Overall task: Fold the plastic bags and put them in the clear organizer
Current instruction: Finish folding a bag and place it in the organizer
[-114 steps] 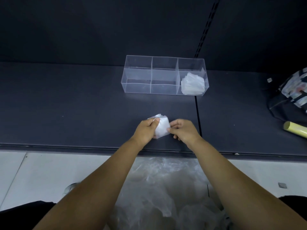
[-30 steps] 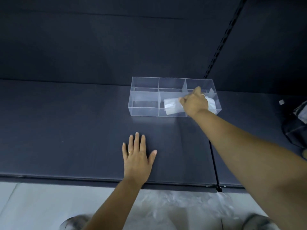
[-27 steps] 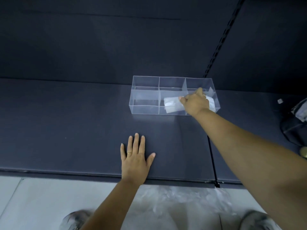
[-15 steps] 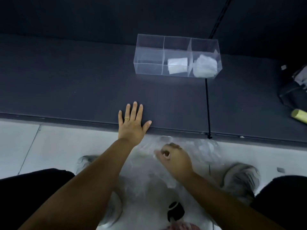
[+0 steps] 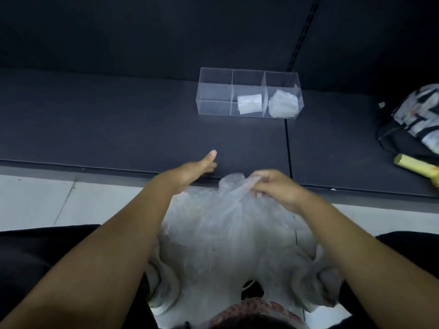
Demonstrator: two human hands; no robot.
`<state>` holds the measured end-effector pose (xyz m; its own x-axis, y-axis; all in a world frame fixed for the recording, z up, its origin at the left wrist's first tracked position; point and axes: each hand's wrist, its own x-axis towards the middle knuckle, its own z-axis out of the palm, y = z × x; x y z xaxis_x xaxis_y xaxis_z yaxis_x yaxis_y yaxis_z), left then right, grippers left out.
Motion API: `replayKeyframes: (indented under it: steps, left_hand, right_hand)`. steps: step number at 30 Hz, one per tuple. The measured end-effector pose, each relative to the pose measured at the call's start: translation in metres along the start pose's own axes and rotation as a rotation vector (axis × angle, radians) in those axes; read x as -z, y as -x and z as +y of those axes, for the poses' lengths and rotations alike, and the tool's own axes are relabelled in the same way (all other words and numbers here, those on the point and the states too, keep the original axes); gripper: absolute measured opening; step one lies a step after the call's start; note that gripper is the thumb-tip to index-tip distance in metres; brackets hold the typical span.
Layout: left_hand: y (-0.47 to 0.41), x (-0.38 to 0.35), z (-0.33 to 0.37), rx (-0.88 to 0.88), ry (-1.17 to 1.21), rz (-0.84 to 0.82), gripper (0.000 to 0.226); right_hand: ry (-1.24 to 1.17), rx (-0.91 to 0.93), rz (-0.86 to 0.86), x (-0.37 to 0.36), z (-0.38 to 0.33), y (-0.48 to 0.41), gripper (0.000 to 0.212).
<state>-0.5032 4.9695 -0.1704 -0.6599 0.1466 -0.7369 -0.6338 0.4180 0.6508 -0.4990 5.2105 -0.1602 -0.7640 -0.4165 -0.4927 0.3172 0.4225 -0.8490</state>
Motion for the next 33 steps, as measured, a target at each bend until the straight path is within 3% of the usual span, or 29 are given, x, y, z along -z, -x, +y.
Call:
replayKeyframes:
  steps: [4, 8, 9, 11, 13, 15, 17, 19, 22, 23, 27, 33]
  left_hand:
    - [0.031, -0.019, 0.022, -0.139, 0.147, -0.201, 0.067]
    - [0.042, -0.040, 0.021, -0.175, 0.552, -0.411, 0.060]
    - [0.046, -0.045, 0.023, -0.183, 0.642, -0.383, 0.047]
    - [0.051, -0.053, 0.029, -0.218, 0.710, -0.176, 0.019]
    - [0.053, -0.058, 0.037, -0.273, 0.631, 0.081, 0.022]
    - [0.054, -0.061, 0.045, -0.336, 0.522, 0.269, 0.023]
    - [0.058, -0.064, 0.050, -0.401, 0.450, 0.384, 0.019]
    - [0.062, -0.069, 0.053, -0.480, 0.403, 0.422, 0.018]
    - [0.065, -0.078, 0.056, -0.565, 0.377, 0.404, 0.019]
    - [0.066, -0.080, 0.056, -0.577, 0.378, 0.389, 0.019]
    - [0.067, -0.078, 0.052, -0.563, 0.331, 0.378, 0.020]
    - [0.061, -0.062, 0.041, -0.544, 0.201, 0.393, 0.032]
  right_hand:
    - [-0.196, 0.200, 0.041, 0.033, -0.049, 0.023, 0.017]
    - [-0.184, 0.282, 0.097, 0.042, -0.059, 0.056, 0.004]
    - [-0.146, 0.267, 0.059, 0.044, -0.056, 0.065, 0.007]
    - [-0.003, 0.186, -0.087, 0.052, -0.048, 0.083, 0.026]
    - [0.204, 0.043, -0.209, 0.064, -0.040, 0.097, 0.048]
    - [0.412, -0.078, -0.104, 0.075, -0.035, 0.103, 0.057]
    - [0.498, -0.037, 0.202, 0.076, -0.038, 0.103, 0.048]
    - [0.282, 0.136, 0.409, 0.062, -0.044, 0.097, 0.043]
    - [0.097, 0.212, 0.410, 0.028, -0.046, 0.082, 0.064]
    - [0.104, 0.202, 0.433, 0.018, -0.040, 0.076, 0.062]
    - [0.003, 0.182, 0.678, 0.011, -0.019, 0.065, 0.010]
    - [-0.243, 0.226, 0.691, 0.037, -0.015, 0.064, 0.014]
